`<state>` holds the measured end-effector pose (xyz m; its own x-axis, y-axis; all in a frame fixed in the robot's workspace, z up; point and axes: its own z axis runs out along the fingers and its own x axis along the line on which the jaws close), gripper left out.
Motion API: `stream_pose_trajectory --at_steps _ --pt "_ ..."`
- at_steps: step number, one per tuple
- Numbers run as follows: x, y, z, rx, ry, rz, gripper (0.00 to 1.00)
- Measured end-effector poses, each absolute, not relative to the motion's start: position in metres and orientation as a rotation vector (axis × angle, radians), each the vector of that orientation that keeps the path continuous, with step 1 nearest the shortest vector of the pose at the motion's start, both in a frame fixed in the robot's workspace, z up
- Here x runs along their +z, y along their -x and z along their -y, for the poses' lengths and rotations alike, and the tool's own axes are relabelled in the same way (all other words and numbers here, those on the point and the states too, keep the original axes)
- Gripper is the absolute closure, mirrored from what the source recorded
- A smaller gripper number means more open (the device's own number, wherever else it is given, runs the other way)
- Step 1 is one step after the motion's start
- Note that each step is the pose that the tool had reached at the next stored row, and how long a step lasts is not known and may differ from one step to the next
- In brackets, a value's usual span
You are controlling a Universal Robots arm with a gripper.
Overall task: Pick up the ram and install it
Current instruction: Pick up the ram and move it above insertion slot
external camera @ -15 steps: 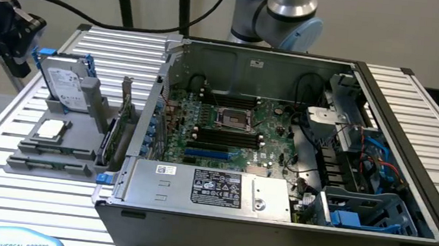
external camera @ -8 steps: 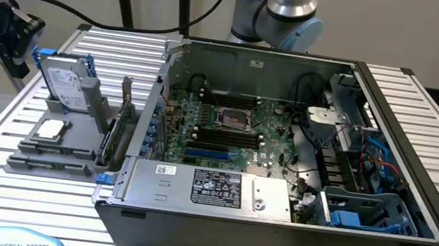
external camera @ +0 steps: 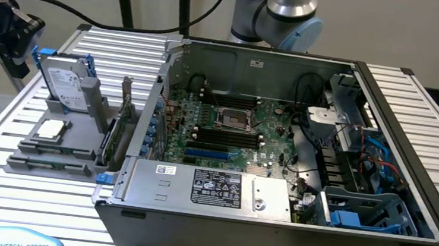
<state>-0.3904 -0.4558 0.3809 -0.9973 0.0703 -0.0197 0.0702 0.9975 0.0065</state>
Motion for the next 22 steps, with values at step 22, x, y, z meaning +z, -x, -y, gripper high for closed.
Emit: stream_pose_trajectory --at_steps 22 --pt "0.3772 0.3904 0.456 -0.013 0.37 -3.134 0.89"
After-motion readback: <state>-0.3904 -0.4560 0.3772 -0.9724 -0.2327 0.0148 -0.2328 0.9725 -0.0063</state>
